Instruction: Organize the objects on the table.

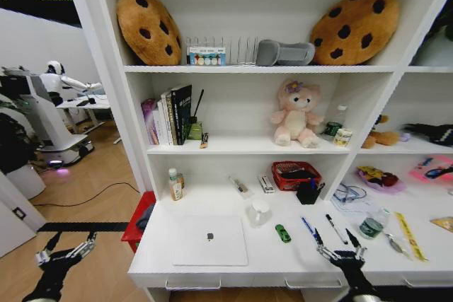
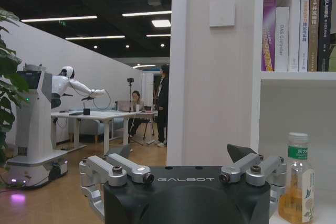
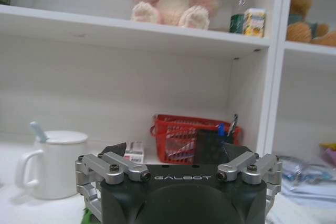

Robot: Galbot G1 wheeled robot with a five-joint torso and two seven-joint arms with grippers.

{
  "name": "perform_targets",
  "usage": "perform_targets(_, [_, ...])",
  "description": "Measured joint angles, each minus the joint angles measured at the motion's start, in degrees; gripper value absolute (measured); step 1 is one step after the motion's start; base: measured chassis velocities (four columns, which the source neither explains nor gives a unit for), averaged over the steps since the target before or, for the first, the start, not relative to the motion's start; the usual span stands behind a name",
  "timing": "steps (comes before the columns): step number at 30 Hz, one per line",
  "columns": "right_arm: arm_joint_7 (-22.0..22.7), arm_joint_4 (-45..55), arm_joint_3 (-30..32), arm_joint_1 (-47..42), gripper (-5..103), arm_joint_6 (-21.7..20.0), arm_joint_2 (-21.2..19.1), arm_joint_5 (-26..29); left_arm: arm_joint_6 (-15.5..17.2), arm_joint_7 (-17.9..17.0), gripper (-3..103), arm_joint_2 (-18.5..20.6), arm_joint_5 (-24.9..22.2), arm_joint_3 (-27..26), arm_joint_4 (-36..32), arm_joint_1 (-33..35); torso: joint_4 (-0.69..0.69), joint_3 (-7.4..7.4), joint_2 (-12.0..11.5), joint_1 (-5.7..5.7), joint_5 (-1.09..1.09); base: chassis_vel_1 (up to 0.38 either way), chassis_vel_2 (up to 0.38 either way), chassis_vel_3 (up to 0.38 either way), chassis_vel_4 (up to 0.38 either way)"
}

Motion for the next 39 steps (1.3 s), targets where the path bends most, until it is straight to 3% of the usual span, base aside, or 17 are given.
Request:
perform_targets(7, [-0.6,-2.7,-7.0,4.2,100,-6.7,-3.8,2.8,0.0,0.0,100,0.1,0.0,0.0,0.0,0.1,0.01,0.0,0.0,0.0,0.0,0.0,0.0,0.0,0.0])
perform_targets(17, [0.9,-5.6,-11.4,9.9,100,-11.2,-8.0,3.0,0.1,0.0,100,0.2,0.0,0.1,0.0,0.1,0.01,0.0,0.0,0.0,0.01,0.0,0.0,0.0,0.0])
perform_targets(25, [2.3,-6.5,-14.5,13.5,100,-14.6,-9.1,3.7,0.1,0.0,100,0.3,0.0,0.1,-0.1,0.1,0.01,0.0,0.0,0.0,0.0,0.0,0.0,0.0,0.0])
perform_targets(27, [2.6,-7.8,-16.2,15.2,91,-15.6,-9.1,3.5,0.2,0.0,100,0.3,0.0,0.1,-0.1,0.1,0.01,0.0,0.0,0.0,0.01,0.0,0.0,0.0,0.0])
perform_targets(34, [3.4,-9.2,-18.9,17.7,77,-16.8,-9.0,2.9,0.2,0.0,100,0.3,0.1,0.1,-0.1,0.1,0.01,0.0,0.0,0.0,0.0,0.0,0.0,0.0,0.0])
perform_targets(36, [3.7,-9.5,-19.7,18.5,65,-17.0,-8.8,2.6,0.2,0.0,100,0.3,0.1,0.1,-0.1,0.1,0.01,0.0,0.0,0.0,0.0,0.0,0.0,0.0,0.0])
perform_targets(37, [3.7,-9.5,-19.7,18.5,65,-17.0,-8.8,2.6,0.2,0.0,100,0.3,0.1,0.1,-0.1,0.1,0.01,0.0,0.0,0.0,0.0,0.0,0.0,0.0,0.0])
perform_targets(39, [3.9,-9.4,-19.8,18.3,49,-17.0,-8.6,2.1,0.2,0.0,100,0.3,0.1,0.1,-0.1,0.1,0.01,0.0,0.0,0.0,0.0,0.0,0.0,0.0,0.0])
